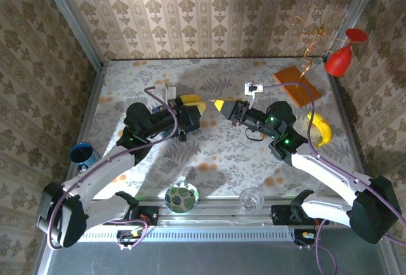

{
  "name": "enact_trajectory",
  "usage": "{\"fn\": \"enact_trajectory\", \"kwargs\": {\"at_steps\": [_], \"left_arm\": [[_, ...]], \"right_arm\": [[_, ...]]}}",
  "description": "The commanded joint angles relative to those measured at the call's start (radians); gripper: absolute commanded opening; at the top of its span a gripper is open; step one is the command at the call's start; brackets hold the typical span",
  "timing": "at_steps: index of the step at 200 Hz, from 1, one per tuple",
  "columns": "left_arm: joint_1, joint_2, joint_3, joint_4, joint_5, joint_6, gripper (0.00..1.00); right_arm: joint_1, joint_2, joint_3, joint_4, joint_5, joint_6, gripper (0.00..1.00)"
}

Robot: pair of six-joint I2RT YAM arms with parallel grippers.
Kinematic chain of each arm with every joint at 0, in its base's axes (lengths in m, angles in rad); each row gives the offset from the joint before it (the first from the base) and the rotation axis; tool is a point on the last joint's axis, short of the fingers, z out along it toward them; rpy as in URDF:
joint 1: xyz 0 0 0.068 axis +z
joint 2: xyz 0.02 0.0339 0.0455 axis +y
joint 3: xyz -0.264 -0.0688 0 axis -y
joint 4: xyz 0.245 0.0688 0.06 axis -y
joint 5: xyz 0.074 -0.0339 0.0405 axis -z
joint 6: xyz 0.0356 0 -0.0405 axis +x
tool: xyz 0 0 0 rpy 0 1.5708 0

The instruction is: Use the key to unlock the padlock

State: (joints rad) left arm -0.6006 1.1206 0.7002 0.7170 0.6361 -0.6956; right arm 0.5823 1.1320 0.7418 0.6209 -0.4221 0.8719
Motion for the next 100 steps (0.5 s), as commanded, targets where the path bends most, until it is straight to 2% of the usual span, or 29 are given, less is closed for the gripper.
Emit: {"fn": "enact_trajectory", "kwargs": {"at_steps": [1,65,100], "left_arm": [[0.001,0.036,-0.001,0.224,0.093,-0.115,0.55],[-0.007,0.061,0.035,0.223,0.149,-0.121,0.48],[-0.011,0.082,0.041,0.224,0.152,-0.119,0.37]], "right_arm": [[-0.004,0.006,-0.021,0.124,-0.015,0.037,0.00],[-0.003,0.011,-0.036,0.155,-0.031,0.035,0.00],[-0.003,0.012,-0.033,0.161,-0.035,0.038,0.00]]}}
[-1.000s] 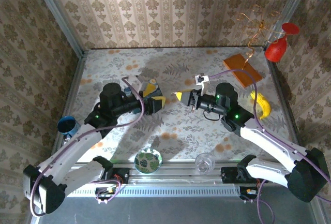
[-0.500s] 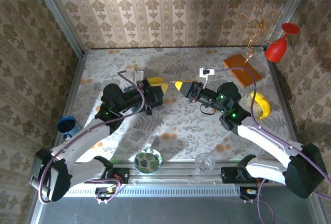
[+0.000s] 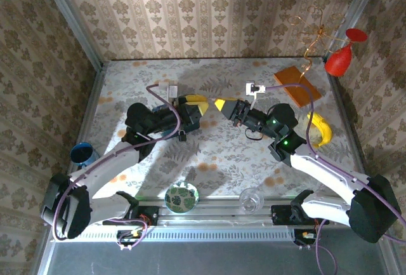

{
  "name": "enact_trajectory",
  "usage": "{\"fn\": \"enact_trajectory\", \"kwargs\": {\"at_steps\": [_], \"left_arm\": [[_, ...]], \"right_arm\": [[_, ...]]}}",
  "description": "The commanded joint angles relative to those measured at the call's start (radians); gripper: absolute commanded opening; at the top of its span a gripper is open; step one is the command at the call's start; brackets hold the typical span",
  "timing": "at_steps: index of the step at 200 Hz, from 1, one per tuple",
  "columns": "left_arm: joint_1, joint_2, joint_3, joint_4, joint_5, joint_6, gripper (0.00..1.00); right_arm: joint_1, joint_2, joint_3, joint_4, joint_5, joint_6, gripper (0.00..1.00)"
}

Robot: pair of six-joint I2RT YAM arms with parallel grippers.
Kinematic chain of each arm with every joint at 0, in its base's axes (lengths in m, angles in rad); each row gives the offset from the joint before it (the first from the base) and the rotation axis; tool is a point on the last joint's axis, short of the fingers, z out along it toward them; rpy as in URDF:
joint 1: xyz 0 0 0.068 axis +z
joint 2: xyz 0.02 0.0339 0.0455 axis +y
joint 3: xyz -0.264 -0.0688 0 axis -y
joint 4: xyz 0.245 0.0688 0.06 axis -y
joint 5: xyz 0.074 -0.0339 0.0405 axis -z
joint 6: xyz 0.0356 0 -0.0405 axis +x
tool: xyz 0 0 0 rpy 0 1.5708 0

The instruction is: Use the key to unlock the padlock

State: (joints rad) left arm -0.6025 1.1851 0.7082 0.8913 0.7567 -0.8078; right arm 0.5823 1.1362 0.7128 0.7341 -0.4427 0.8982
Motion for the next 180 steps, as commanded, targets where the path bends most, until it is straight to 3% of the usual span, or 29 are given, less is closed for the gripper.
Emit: {"fn": "enact_trajectory", "kwargs": {"at_steps": [1,80,133,180], "left_arm": [[-0.010,0.018,0.033,0.051,0.033,-0.008,0.37],[-0.028,0.067,0.057,0.118,0.050,-0.028,0.16],[-0.028,0.062,0.054,0.129,0.043,-0.027,0.16],[-0.026,0.061,0.054,0.130,0.029,-0.024,0.24]], "right_arm": [[-0.003,0.008,-0.004,0.048,-0.015,0.012,0.00],[0.001,0.010,-0.007,0.048,-0.021,0.018,0.00],[0.001,0.011,-0.007,0.049,-0.024,0.018,0.00],[0.004,0.011,-0.009,0.048,-0.028,0.019,0.00]]}}
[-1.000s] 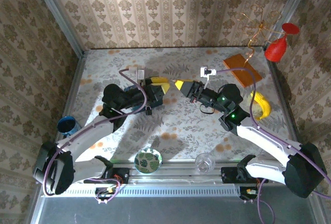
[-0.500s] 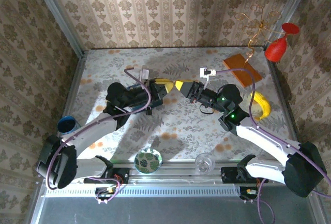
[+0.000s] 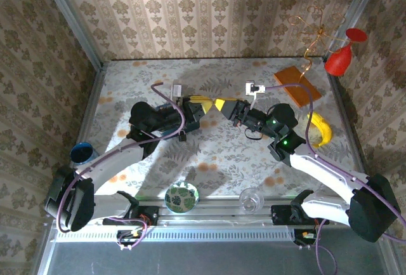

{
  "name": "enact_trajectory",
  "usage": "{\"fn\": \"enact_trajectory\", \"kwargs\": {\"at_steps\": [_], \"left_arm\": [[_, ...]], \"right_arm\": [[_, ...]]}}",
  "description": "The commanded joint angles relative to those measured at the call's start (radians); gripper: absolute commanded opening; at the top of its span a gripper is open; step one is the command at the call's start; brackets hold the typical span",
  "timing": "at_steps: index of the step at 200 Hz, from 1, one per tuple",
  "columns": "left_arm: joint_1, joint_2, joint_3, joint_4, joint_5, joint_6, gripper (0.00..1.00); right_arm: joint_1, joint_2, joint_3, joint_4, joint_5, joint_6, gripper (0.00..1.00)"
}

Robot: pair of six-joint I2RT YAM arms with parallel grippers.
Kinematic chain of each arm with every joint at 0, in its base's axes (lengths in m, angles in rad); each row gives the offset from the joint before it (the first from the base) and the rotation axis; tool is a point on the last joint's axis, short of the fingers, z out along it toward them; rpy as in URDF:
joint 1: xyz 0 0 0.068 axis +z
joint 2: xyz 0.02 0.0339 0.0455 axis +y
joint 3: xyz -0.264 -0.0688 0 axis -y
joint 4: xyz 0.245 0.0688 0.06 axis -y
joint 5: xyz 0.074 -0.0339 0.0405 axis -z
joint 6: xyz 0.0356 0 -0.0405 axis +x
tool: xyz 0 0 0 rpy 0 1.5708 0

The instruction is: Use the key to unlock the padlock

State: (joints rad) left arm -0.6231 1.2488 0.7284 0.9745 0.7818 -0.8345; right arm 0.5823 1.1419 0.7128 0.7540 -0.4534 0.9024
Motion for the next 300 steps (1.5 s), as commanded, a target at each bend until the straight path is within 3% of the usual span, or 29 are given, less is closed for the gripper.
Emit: {"fn": "enact_trajectory", "kwargs": {"at_steps": [1,63,112,157,181,213,247,262,276,300], "left_arm": [[-0.006,-0.003,0.033,0.048,0.004,0.003,0.24],[-0.001,0.009,0.040,0.056,-0.006,0.002,0.24],[0.000,0.026,0.045,0.082,-0.005,-0.011,0.15],[0.013,0.018,0.037,0.099,-0.014,-0.021,0.23],[0.014,0.017,0.039,0.095,-0.010,-0.020,0.17],[0.014,0.025,0.039,0.100,-0.003,-0.029,0.00],[0.017,0.026,0.046,0.095,0.022,-0.035,0.00],[0.028,0.007,0.060,0.037,0.048,-0.020,0.00],[0.041,-0.032,0.087,-0.100,0.086,0.041,0.00],[0.035,-0.141,0.186,-0.589,0.112,0.318,0.00]], "right_arm": [[0.004,0.005,-0.009,0.028,-0.017,0.015,0.00],[0.009,0.005,-0.008,0.025,-0.018,0.011,0.00],[0.012,0.005,-0.005,0.024,-0.020,0.007,0.00],[0.013,0.000,-0.009,0.018,-0.019,0.006,0.00],[0.013,-0.002,-0.008,0.016,-0.017,0.006,0.00],[0.015,-0.001,-0.007,0.016,-0.016,0.007,0.00],[0.014,-0.002,-0.002,-0.003,-0.012,0.004,0.00],[0.014,-0.017,0.005,-0.068,-0.005,-0.028,0.25],[0.014,-0.055,0.019,-0.190,0.010,-0.095,0.39],[0.014,-0.158,0.024,-0.388,0.059,-0.249,0.54]]}}
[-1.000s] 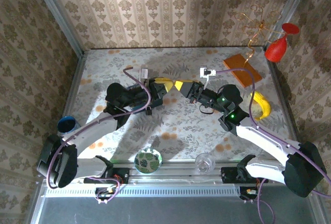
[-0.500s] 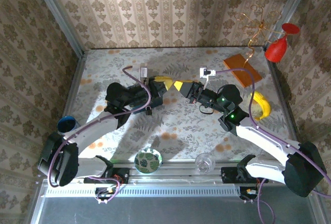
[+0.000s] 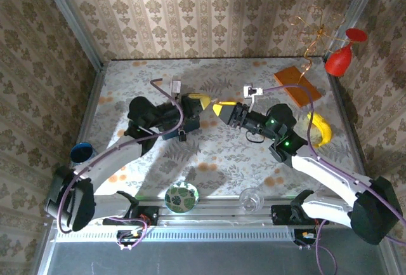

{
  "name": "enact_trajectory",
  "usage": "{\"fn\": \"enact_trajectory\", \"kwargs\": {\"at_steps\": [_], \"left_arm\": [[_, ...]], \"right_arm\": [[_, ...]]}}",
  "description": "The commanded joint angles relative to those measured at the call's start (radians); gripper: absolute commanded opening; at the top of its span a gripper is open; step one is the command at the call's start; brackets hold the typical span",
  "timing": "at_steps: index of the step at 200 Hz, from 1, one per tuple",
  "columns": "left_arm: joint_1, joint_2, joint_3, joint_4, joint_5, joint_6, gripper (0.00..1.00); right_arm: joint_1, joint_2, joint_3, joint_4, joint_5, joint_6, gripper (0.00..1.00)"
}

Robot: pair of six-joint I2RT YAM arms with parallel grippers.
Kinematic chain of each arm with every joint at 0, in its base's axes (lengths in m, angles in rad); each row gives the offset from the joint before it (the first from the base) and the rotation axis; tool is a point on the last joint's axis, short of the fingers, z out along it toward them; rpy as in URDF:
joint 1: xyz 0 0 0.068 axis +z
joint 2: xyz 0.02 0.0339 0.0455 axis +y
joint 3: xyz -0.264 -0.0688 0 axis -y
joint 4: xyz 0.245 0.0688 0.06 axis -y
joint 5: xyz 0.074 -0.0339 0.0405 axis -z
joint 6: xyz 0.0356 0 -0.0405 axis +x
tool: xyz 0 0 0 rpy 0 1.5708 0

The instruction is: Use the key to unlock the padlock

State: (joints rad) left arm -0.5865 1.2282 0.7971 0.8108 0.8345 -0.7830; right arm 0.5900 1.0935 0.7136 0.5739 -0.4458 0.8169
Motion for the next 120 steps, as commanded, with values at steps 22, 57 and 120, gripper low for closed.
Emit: {"fn": "enact_trajectory", "kwargs": {"at_steps": [22,57,120], "left_arm": [[-0.022,-0.179,0.243,-0.891,0.020,0.531,0.00],[-0.049,-0.186,0.337,-1.180,0.077,0.707,0.00],[-0.110,-0.129,0.439,-1.358,0.051,0.848,0.00]], "right_arm": [[0.005,-0.212,0.005,-0.315,0.102,-0.277,0.60],[0.006,-0.323,-0.032,-0.349,0.079,-0.368,0.64],[0.008,-0.279,0.037,-0.349,-0.183,-0.415,0.51]]}}
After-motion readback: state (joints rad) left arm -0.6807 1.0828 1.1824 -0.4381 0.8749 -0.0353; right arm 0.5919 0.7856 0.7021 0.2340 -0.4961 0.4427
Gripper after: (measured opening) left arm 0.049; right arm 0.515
